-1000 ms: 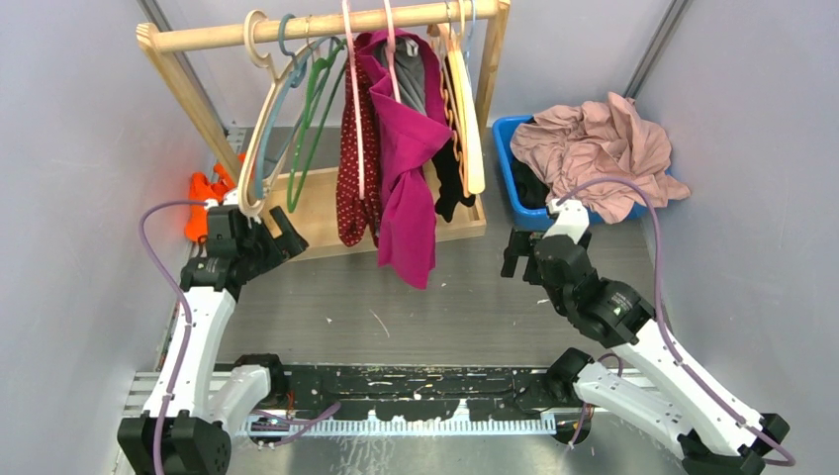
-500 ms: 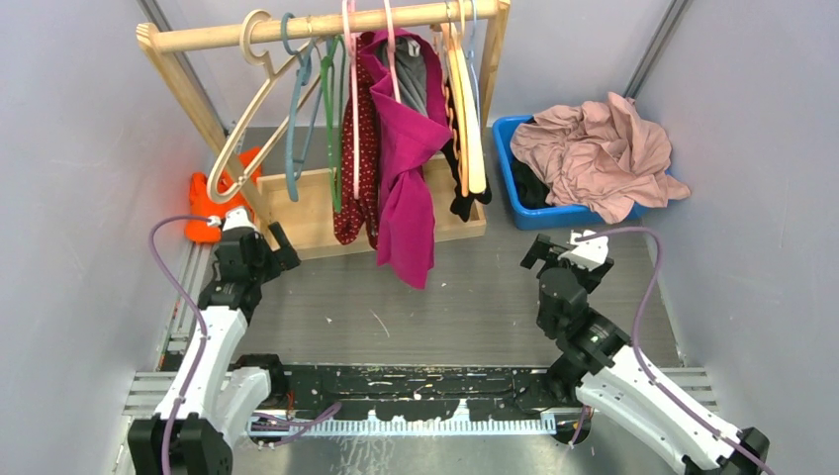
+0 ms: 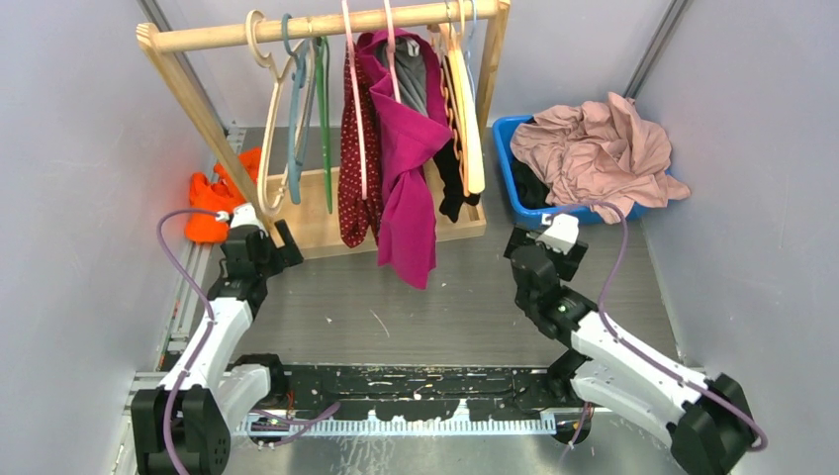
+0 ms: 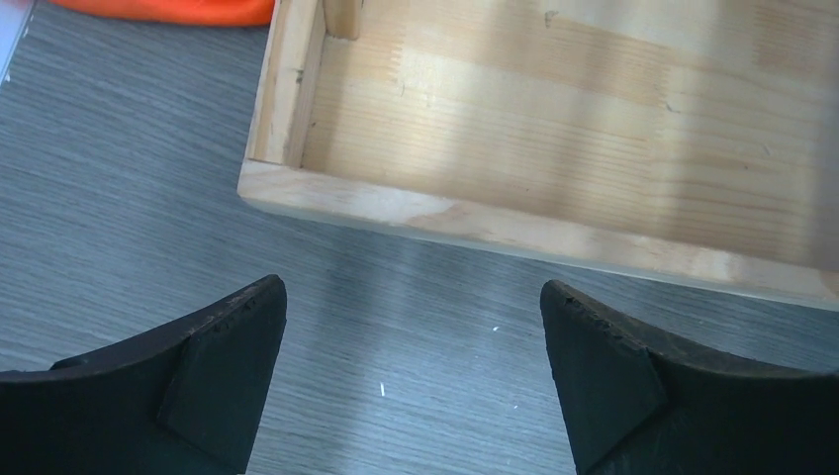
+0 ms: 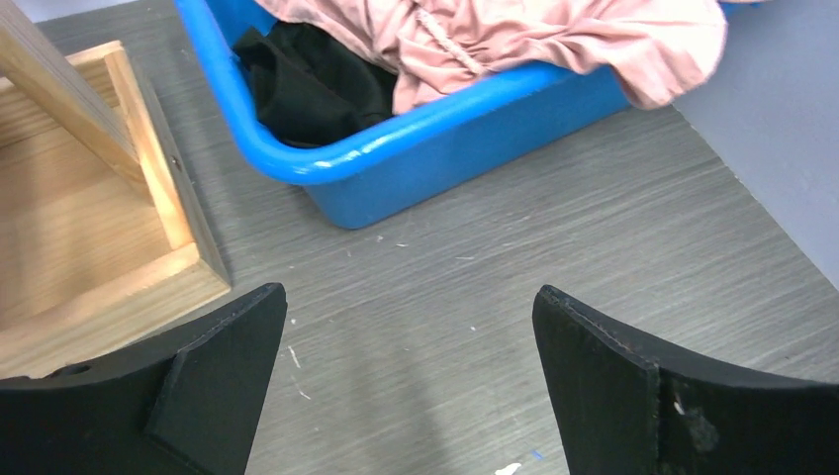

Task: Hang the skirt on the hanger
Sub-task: Reset both arms

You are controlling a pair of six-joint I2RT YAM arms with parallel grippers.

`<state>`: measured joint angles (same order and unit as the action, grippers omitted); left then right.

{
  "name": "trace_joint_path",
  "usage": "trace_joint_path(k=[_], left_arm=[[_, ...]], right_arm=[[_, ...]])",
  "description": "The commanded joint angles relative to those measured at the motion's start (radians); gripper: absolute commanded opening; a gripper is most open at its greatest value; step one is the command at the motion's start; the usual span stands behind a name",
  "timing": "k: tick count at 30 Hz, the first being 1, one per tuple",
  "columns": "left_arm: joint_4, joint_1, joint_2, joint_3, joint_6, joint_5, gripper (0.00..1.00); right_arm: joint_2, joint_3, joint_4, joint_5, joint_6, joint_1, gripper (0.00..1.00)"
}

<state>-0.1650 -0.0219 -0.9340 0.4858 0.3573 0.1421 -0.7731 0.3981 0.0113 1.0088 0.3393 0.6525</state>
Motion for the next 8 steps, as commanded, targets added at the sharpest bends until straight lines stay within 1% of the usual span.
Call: trace_joint_path(k=[1, 4, 8], left_arm=[[0.106, -0.006, 0.031, -0.001, -0.022, -0.016, 1.00], [0.108, -0.006, 0.026, 0.003, -0.026, -0.025, 1.00], [0.110, -0.007, 0.030, 0.001, -0.029, -0.029, 1.00]], right_arm=[[-0.138, 0.130, 0.021, -0.010, 0.083, -0.002, 0.99], [-0.168, 0.143, 0.006, -0.064, 0.068, -0.002, 0.99], [-0.183, 0.146, -0.004, -0.061, 0.074, -0.001, 0.99]])
